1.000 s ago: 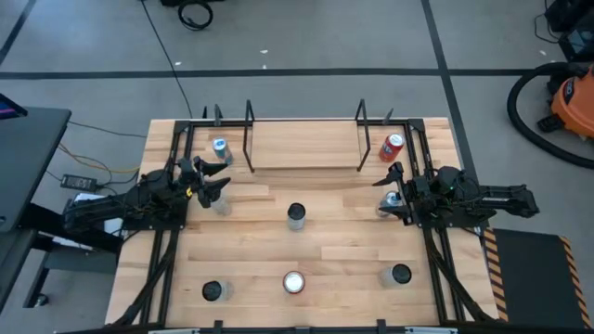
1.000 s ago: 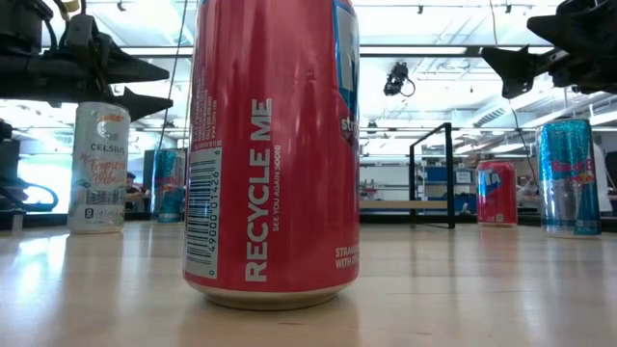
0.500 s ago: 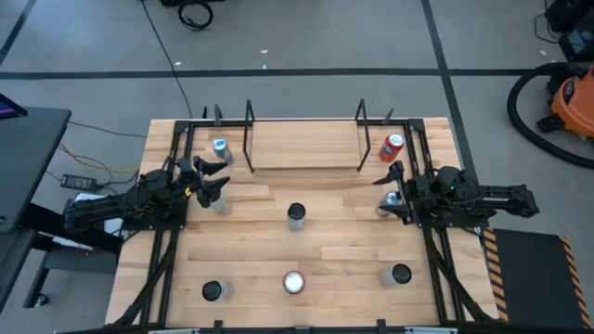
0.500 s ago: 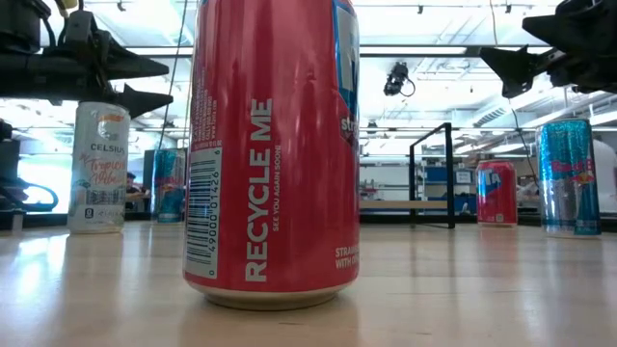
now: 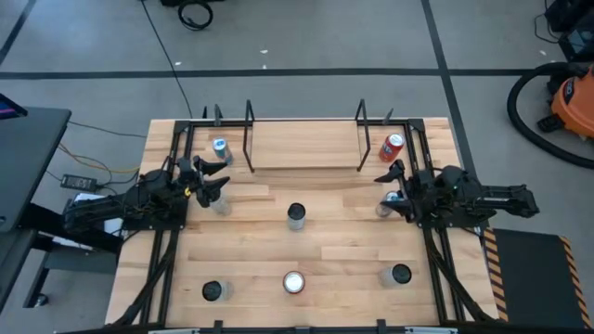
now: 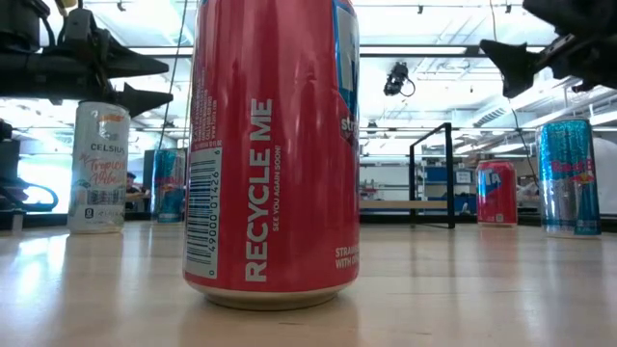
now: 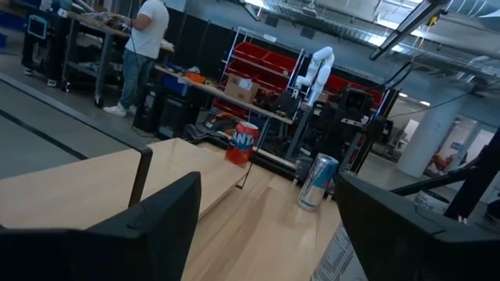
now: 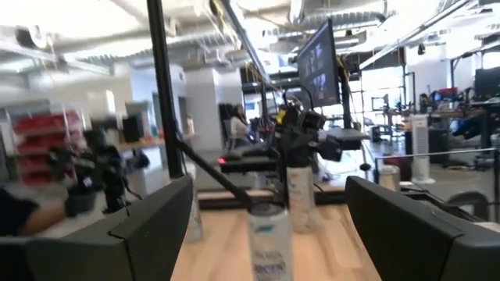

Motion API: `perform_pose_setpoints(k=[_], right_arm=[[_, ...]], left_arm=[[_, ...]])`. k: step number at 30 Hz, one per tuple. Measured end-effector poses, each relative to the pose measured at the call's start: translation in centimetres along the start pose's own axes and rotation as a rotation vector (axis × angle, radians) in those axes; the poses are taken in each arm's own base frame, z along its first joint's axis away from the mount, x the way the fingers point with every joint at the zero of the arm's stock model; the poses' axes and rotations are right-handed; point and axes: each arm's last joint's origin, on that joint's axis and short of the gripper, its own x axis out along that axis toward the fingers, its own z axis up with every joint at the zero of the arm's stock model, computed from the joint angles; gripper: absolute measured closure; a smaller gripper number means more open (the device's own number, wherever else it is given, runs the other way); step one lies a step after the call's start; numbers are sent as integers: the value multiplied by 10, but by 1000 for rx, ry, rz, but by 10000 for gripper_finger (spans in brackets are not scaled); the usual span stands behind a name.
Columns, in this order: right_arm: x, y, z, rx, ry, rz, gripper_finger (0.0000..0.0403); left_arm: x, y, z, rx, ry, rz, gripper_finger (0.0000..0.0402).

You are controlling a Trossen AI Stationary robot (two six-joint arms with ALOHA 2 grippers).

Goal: Place canned beverage on shelf
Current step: Put the top white blue soda can on the shelf

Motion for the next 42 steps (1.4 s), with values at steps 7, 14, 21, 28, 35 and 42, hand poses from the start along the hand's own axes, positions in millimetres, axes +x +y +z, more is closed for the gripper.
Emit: perform_pose_setpoints(k=[7,14,21,28,35,42], right_arm=[[0,-1,6,96,-66,-41,57],[0,-2,7,94,-88,-76,57],[-1,-4,8,100,-111,-159,57],[0,-2,10,100,-80,-115,57],[1,0,20,66,-30,-109,57],[7,-4,14,117,27,-160,57]], left_arm=[[0,-1,2,-3,-19,-9,104],[0,-1,2,-3,-23,-10,104],[0,-1,3,19,-34,-13,104],[0,-1,3,26,-28,-11,104],[0,-1,-1,-2,9,-15,104],[0,-1,-2,1,16,-12,104]])
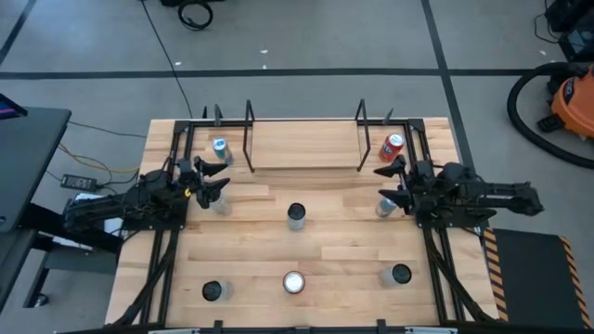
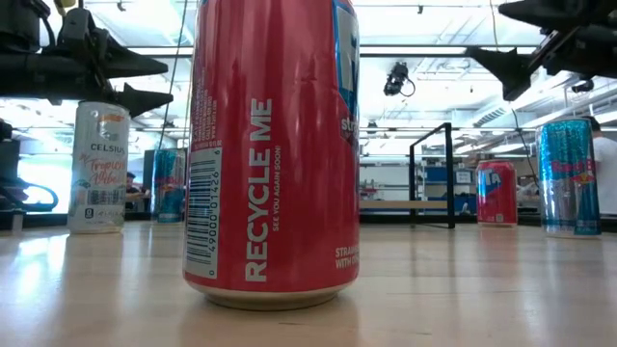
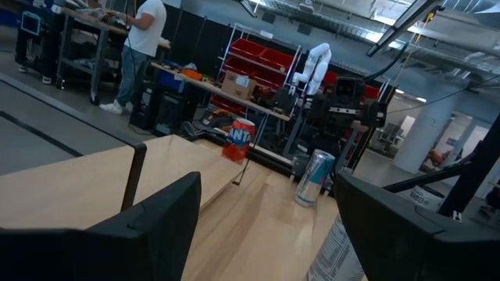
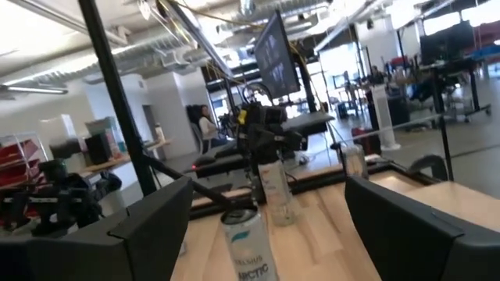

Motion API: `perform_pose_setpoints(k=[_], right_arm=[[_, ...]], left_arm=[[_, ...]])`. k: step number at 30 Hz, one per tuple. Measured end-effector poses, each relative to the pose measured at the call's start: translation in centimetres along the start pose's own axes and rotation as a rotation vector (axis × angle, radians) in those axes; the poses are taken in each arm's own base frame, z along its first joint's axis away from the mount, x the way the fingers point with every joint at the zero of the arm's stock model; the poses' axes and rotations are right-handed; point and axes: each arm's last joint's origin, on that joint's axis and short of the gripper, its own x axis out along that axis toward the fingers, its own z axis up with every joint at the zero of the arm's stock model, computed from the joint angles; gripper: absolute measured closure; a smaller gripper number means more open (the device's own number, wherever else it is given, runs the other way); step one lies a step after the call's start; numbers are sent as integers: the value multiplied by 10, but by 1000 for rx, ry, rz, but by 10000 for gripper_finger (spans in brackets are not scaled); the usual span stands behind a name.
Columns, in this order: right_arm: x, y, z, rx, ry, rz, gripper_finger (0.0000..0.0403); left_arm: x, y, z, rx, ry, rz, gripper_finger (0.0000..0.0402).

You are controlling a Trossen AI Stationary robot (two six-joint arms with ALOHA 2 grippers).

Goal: Place canned beverage on shelf
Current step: Put the top white blue soda can on the shelf

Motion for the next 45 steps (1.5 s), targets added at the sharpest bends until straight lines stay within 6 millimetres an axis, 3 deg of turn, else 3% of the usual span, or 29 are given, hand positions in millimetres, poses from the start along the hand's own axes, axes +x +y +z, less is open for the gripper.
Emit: perform_pose_setpoints(k=[11,21,25,31,37,45], right_arm=[[16,0,5,-15,-64,5,57],[23,-2,-2,-85,-6,-11,57],[32,2,9,-134,3,34,57],[59,11,41,-298,114,88,57],[101,10,61,-374,209,175,57],[158,-9,64,-316,346,278,57]], left_arm=[[0,1,-2,29,21,8,104],[0,1,-2,29,21,7,104],[0,1,-2,30,19,7,104],[0,1,-2,30,18,6,104],[0,1,-2,30,18,7,104],[0,-2,4,18,-44,-17,104]])
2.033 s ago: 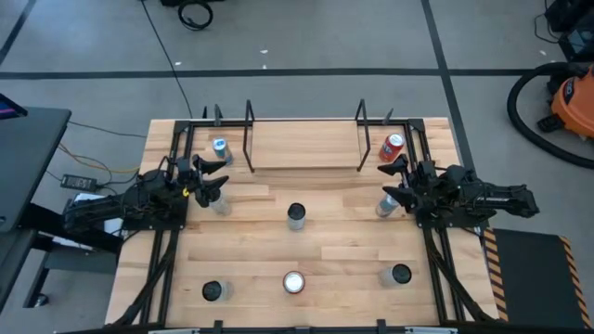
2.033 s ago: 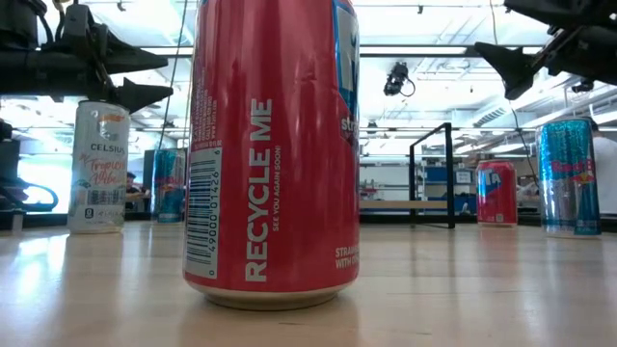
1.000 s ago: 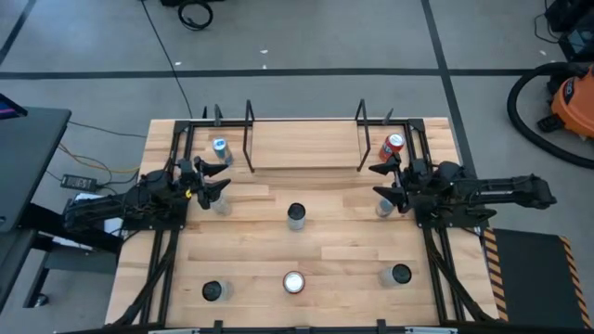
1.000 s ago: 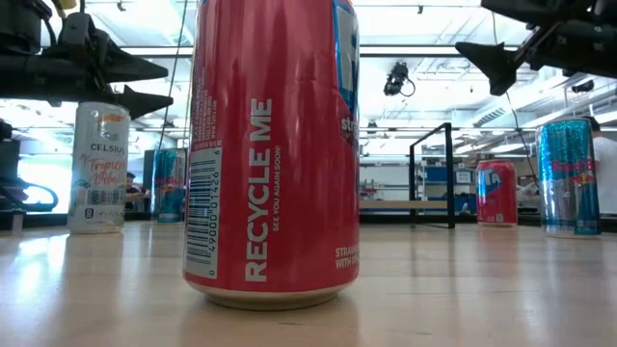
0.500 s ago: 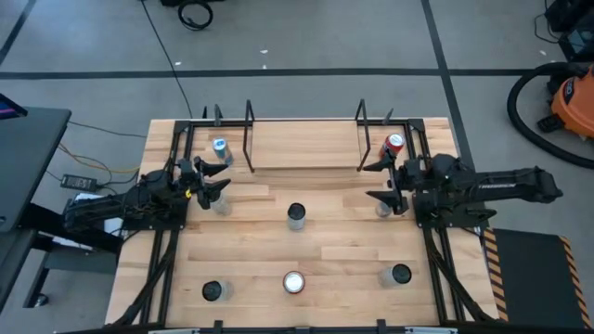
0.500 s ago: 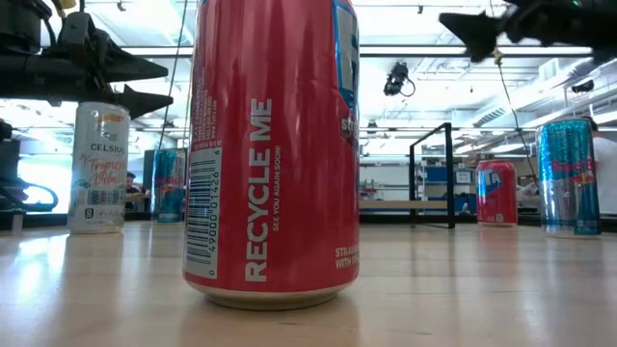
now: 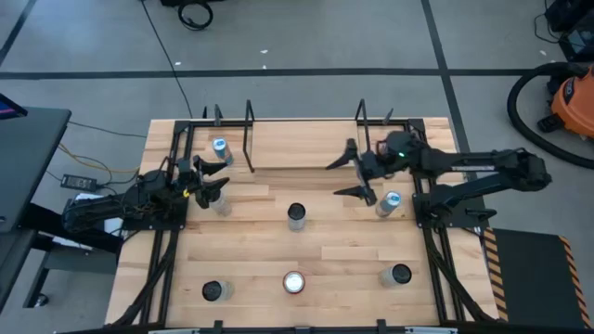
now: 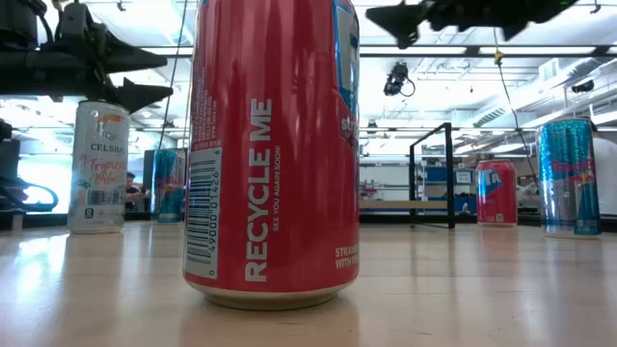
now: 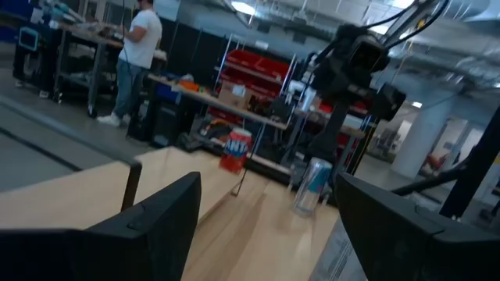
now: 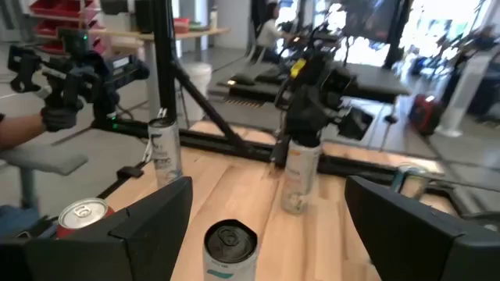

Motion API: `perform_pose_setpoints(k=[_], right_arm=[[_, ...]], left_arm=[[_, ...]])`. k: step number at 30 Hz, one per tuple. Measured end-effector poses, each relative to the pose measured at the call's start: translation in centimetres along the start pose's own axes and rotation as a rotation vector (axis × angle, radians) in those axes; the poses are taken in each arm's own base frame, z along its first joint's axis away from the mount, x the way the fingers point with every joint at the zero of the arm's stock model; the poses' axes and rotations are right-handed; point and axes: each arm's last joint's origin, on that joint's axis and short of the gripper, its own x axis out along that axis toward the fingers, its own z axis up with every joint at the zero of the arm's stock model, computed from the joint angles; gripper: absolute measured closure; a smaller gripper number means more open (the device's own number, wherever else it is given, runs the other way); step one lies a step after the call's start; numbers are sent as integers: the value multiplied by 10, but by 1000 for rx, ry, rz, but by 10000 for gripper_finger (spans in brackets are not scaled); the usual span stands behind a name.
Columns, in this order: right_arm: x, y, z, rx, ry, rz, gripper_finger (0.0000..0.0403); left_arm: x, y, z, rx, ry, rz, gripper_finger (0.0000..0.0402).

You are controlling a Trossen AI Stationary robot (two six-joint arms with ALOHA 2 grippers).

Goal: Place canned beverage on shelf
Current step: Put the top white blue soda can on the shelf

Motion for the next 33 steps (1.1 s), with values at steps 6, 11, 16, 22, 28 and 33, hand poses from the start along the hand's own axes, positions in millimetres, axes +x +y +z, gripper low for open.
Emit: perform_pose_setpoints(k=[6,11,16,22,28,33], right_arm=[[36,-15,-6,48,63,124,57],[58,-21,-14,53,97,164,57],[70,-24,-28,70,141,169,57],[86,-28,-51,94,184,173,57],[95,-30,-62,98,185,205,57],[95,-27,-63,84,185,231,57]], left_arm=[[-2,-9,17,-17,-8,-124,104],[-4,-14,31,19,-20,-152,104],[-3,-16,36,48,-9,-147,104],[9,-18,38,56,44,-112,104],[24,-23,46,101,73,-91,104],[38,-26,47,114,107,-82,104]])
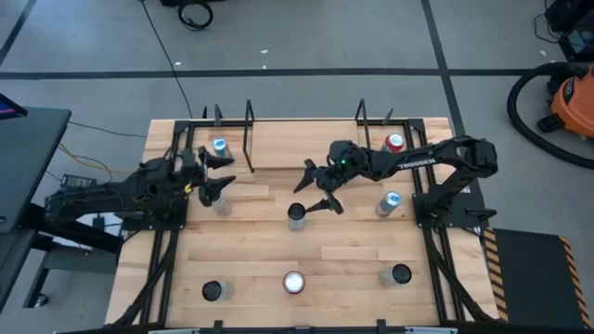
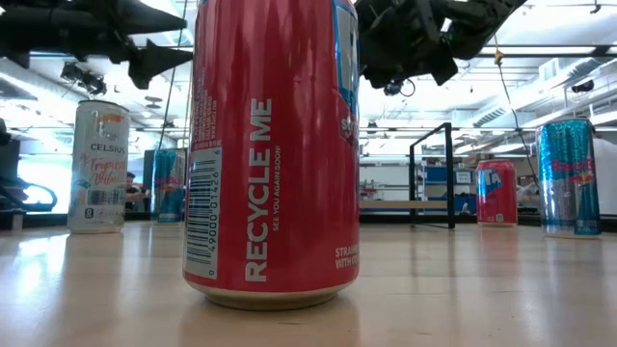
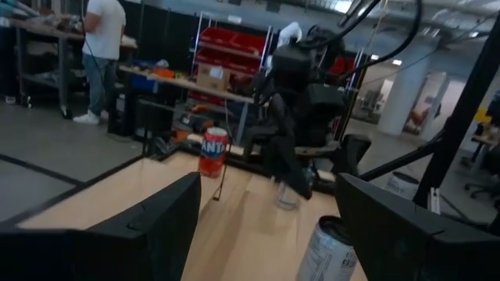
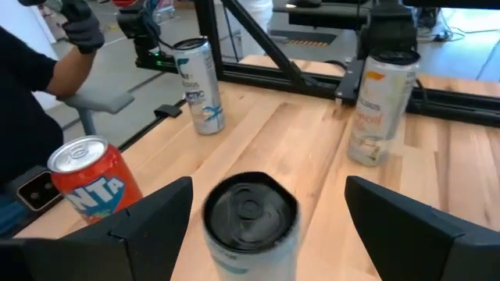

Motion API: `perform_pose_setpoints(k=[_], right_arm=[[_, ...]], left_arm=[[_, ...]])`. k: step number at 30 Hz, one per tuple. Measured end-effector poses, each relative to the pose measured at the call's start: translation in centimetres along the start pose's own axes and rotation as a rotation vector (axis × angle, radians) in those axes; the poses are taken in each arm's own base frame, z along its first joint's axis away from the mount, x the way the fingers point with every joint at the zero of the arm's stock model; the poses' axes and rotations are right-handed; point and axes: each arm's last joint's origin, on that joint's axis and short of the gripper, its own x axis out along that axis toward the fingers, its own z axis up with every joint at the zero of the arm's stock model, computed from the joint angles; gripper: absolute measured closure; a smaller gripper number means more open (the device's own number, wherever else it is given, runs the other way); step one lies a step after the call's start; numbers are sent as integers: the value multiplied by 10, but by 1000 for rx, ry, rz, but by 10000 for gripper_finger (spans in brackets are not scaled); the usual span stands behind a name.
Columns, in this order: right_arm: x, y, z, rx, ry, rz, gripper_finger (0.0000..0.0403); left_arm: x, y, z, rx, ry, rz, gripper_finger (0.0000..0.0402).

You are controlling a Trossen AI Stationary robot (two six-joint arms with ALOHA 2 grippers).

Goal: Place canned beverage on shelf
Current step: Put the top white blue soda can on the shelf

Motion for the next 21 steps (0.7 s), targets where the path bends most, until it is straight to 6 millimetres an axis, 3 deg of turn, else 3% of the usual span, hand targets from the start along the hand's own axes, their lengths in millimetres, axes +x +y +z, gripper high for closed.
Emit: perform_pose_setpoints(k=[10,21], right_arm=[[5,8,3,-147,-21,51,57],[15,8,-6,-195,-10,84,57]], left_arm=[[19,0,-6,14,61,13,104],[22,1,-7,13,64,14,104]])
